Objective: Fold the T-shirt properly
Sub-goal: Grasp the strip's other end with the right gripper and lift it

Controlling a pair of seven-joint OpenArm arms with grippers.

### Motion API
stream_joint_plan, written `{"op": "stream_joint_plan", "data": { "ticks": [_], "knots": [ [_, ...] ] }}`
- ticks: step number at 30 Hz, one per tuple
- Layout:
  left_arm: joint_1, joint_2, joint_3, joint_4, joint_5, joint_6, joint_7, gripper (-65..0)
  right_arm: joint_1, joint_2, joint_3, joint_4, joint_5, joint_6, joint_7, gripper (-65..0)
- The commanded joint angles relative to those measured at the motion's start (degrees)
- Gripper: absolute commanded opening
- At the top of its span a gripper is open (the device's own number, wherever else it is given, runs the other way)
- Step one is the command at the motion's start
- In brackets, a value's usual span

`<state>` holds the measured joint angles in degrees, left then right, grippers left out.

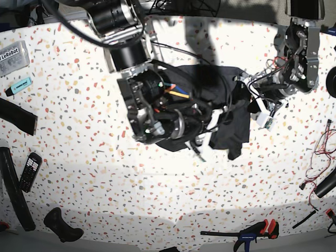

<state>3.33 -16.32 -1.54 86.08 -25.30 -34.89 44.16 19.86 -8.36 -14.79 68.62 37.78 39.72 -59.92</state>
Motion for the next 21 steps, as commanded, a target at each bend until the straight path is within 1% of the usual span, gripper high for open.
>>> {"op": "stream_joint_plan", "data": {
  "ticks": [1, 2, 5, 6, 7, 8, 12, 13, 15, 16, 17, 19, 20, 21],
  "knots": [
    [-0.6, -0.4, -0.2, 0.6, -0.3, 0.0, 1.6, -26.1, 1.6, -0.6, -0.9, 0.9, 1.8, 0.3, 1.2, -65.0],
    [-0.8, -0.4, -0.2, 1.1, -0.5, 0.0, 4.8, -26.1, 1.6, -0.6, -1.4, 0.9, 1.8, 0.3, 1.2, -65.0],
    [-1.5, -0.4, -0.2, 5.9, -5.0, 0.0, 20.6, -26.1, 1.6, -0.6, -1.7, 0.9, 1.7, 0.3, 1.3, -65.0],
    [-1.6, -0.6, -0.2, 8.0, -6.3, 0.0, 23.6, -26.1, 1.6, -0.6, -1.7, 0.9, 1.4, 0.3, 1.4, -65.0],
    [-1.6, -0.9, -0.2, 10.2, -6.8, 0.0, 24.9, -26.1, 1.6, -0.6, -1.7, 0.9, 1.3, 0.3, 1.6, -65.0],
    [-1.6, -1.2, -0.2, 12.4, -6.7, 0.0, 25.0, -26.1, 1.6, -0.6, -1.7, 0.9, 1.3, 0.3, 1.7, -65.0],
    [-1.6, -2.8, -0.3, 19.6, -5.5, 0.0, 23.1, -26.1, 1.6, -0.6, -1.7, 0.9, 1.4, 0.3, 2.3, -65.0],
    [-1.6, -3.2, -0.3, 21.0, -4.1, 0.0, 23.2, -26.1, 1.6, -0.6, -1.7, 0.9, 1.4, 0.3, 2.6, -65.0],
    [-1.6, -4.2, -0.3, 23.0, 0.8, 0.5, 23.5, -26.1, 1.6, -0.6, -1.7, 0.9, 1.4, 0.3, 2.9, -65.0],
    [-1.6, -4.9, -0.3, 23.6, 3.9, 2.2, 23.5, -26.1, 1.6, -0.6, -1.7, 0.9, 1.6, 0.3, 3.0, -65.0],
    [-1.6, -5.6, -0.3, 23.9, 7.5, 5.3, 23.5, -26.1, 1.6, -0.6, -1.7, 0.9, 2.0, 0.3, 2.9, -65.0],
    [-1.6, -7.1, -0.3, 23.9, 14.1, 12.5, 23.1, -26.1, 1.6, -0.6, -1.7, 0.9, 4.9, 0.3, 2.0, -65.0],
    [-1.4, -8.0, -0.3, 23.9, 16.7, 15.3, 22.9, -26.1, 1.6, -0.6, -1.7, 0.9, 7.3, 0.3, 1.4, -61.2],
    [-1.4, -8.9, -0.3, 23.9, 18.7, 17.5, 22.2, -26.1, 1.6, -0.6, -1.7, 0.9, 9.9, 0.3, 1.0, -53.5]
  ]
}}
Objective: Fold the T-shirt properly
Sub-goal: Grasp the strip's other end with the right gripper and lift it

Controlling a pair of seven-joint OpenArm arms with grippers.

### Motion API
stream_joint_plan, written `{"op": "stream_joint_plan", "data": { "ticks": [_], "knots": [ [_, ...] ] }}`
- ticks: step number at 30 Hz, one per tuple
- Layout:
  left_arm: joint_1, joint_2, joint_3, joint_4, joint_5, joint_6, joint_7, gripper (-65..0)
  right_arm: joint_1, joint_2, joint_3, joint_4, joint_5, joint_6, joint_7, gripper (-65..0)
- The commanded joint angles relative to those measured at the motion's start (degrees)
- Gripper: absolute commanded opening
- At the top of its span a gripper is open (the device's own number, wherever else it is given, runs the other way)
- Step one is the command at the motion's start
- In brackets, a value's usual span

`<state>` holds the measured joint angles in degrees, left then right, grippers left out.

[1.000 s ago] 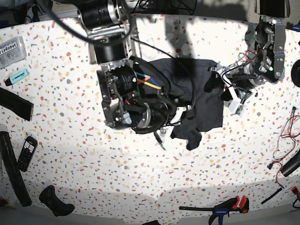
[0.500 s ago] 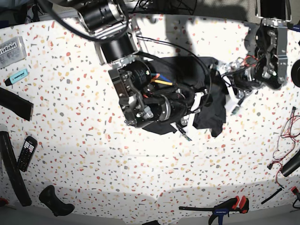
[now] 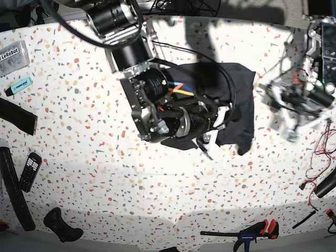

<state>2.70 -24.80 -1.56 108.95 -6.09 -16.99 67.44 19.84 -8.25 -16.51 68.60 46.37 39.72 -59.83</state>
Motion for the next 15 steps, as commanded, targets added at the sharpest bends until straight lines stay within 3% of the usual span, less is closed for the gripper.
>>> {"op": "stream_joint_plan", "data": {
  "ticks": [1, 4, 12, 15],
  "knots": [
    [-0.8, -1.2, -0.3, 1.1, 1.0, 1.6, -1.9, -26.1, 1.6, -0.7, 0.0, 0.9, 3.8, 0.3, 0.9, -46.8],
    [-0.8, -3.0, -0.3, 1.1, 2.2, 4.2, -3.3, -26.1, 1.6, -0.7, 0.0, 0.9, 13.3, 0.3, 0.8, -36.8],
    [-0.8, -3.3, -0.3, 1.1, 2.0, 4.2, -3.5, -26.1, 1.6, -0.7, 0.0, 0.9, 31.1, 0.3, -2.3, -36.8],
    [-0.8, -3.3, -0.3, 1.1, 2.0, 4.2, -3.5, -26.1, 1.8, -0.7, 0.2, 0.9, 31.2, 0.3, -2.9, -36.9]
  ]
}}
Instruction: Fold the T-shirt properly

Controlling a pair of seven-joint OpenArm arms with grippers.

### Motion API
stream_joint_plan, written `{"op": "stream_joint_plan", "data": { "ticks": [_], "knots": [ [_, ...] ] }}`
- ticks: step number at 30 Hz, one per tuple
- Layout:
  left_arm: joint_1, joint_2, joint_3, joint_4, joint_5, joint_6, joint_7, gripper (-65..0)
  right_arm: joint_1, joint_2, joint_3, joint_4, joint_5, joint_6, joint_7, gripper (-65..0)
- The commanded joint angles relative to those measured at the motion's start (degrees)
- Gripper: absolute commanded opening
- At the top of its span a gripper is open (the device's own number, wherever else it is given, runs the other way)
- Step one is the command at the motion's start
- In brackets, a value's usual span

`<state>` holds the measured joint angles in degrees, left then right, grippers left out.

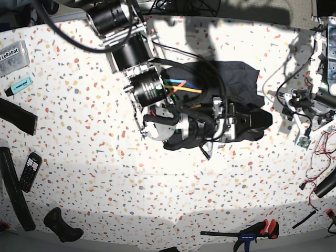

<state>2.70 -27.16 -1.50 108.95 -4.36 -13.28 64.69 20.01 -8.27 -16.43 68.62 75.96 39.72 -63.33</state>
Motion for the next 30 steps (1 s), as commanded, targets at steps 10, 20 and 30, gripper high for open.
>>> {"op": "stream_joint_plan", "data": {
  "ticks": [10, 20, 30],
  "knots": [
    [-0.8, -0.9, -0.4, 1.1, -13.4, -2.1, -20.2, -26.1, 8.1, -0.7, 17.8, 4.9, -22.4, 0.3, -0.6, -37.3],
    [-0.8, 9.7, -0.2, 4.8, -33.3, -22.9, -17.3, -26.1, 2.5, 11.7, 37.0, 12.2, -35.9, 0.3, -1.6, -43.9],
    [-0.8, 23.5, 2.0, 8.2, -19.1, -12.4, -15.9, -26.1, -6.4, 23.5, 39.2, 12.2, -34.7, 0.3, -1.6, -43.9]
  ]
}}
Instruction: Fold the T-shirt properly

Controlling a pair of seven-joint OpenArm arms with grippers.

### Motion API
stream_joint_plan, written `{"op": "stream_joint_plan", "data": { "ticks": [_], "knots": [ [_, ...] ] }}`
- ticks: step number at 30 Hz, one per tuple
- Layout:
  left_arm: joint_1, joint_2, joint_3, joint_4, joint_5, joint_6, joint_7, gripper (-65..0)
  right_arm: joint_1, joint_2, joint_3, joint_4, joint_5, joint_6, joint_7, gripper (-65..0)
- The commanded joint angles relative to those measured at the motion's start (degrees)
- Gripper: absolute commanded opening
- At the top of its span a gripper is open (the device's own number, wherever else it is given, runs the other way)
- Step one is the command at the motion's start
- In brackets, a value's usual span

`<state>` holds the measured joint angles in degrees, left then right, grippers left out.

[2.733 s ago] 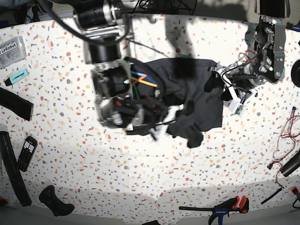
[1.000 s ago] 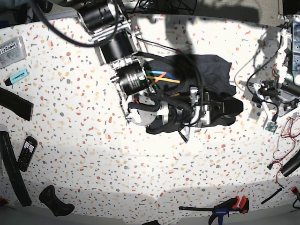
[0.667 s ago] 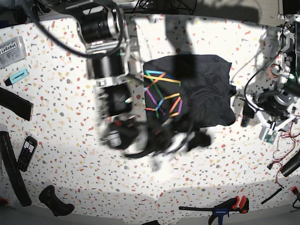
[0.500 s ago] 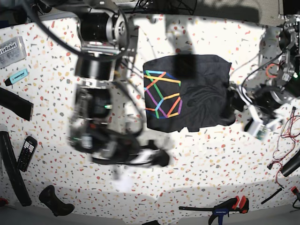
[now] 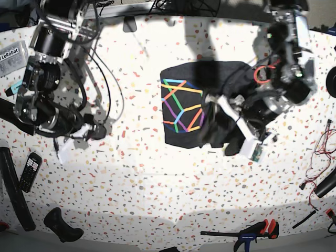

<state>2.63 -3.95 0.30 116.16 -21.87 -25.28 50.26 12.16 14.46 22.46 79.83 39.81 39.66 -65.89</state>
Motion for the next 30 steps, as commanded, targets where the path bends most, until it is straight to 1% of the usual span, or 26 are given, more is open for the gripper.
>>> {"op": "stream_joint_plan", "data": {
  "ticks": [1, 2, 3, 4, 6, 8, 10, 12, 14, 23, 26, 30],
  "knots": [
    [-0.7, 0.9, 1.4, 0.9, 0.2, 0.3, -1.8, -26.1, 1.3, 0.7, 0.6, 1.0, 1.5, 0.3, 0.9, -43.8],
    [-0.7, 1.5, 3.0, 0.9, 1.7, 0.7, -2.3, -26.1, 1.3, 0.6, 0.6, 1.0, 1.5, 0.3, 0.9, -43.9],
    [-0.7, 1.9, 4.9, 0.9, 3.5, 1.8, -2.8, -26.1, 1.3, 0.5, 0.6, 1.0, 1.7, 0.3, 1.0, -43.9],
    [-0.7, 2.4, 7.1, 0.9, 6.2, 3.8, -3.2, -26.1, 1.3, 0.4, 0.6, 1.0, 2.3, 0.3, 1.1, -43.9],
    [-0.7, 3.0, 12.1, 0.9, 13.2, 8.8, -3.4, -26.1, 1.3, 0.5, 0.6, 1.0, 3.7, 0.3, 1.1, -43.9],
    [-0.7, 3.0, 17.1, 0.8, 21.6, 14.1, -3.3, -26.1, 1.3, 0.5, 0.6, 1.0, 3.9, 0.3, 1.1, -43.9],
    [-0.7, 3.0, 21.1, 0.8, 30.4, 18.5, -1.9, -26.1, 1.3, 0.5, 0.6, 1.0, 3.9, 0.3, 1.0, -43.8],
    [-0.7, 3.0, 23.7, 0.7, 37.6, 22.2, 0.1, -26.1, 1.3, 0.5, 0.6, 1.0, 3.9, 0.3, 0.9, -43.9],
    [-0.7, 3.0, 24.6, 0.2, 41.6, 24.5, 1.5, -26.1, 1.3, 0.5, 0.6, 1.0, 3.9, 0.3, 1.0, -43.9],
    [-0.7, 3.0, 24.6, -11.4, 41.8, 29.8, 1.6, -26.1, 1.3, 0.5, 0.6, 1.0, 3.9, 0.3, 1.2, -43.9],
    [-0.7, 2.9, 24.6, -12.5, 43.1, 29.8, 1.9, -26.1, 1.3, 0.5, 0.6, 1.0, 3.9, 0.3, 1.2, -43.9],
    [-0.7, 2.7, 24.6, -12.4, 48.9, 29.7, 5.5, -26.1, 1.3, 0.5, 0.6, 1.0, 3.9, 0.3, 1.4, -43.9]
  ]
}}
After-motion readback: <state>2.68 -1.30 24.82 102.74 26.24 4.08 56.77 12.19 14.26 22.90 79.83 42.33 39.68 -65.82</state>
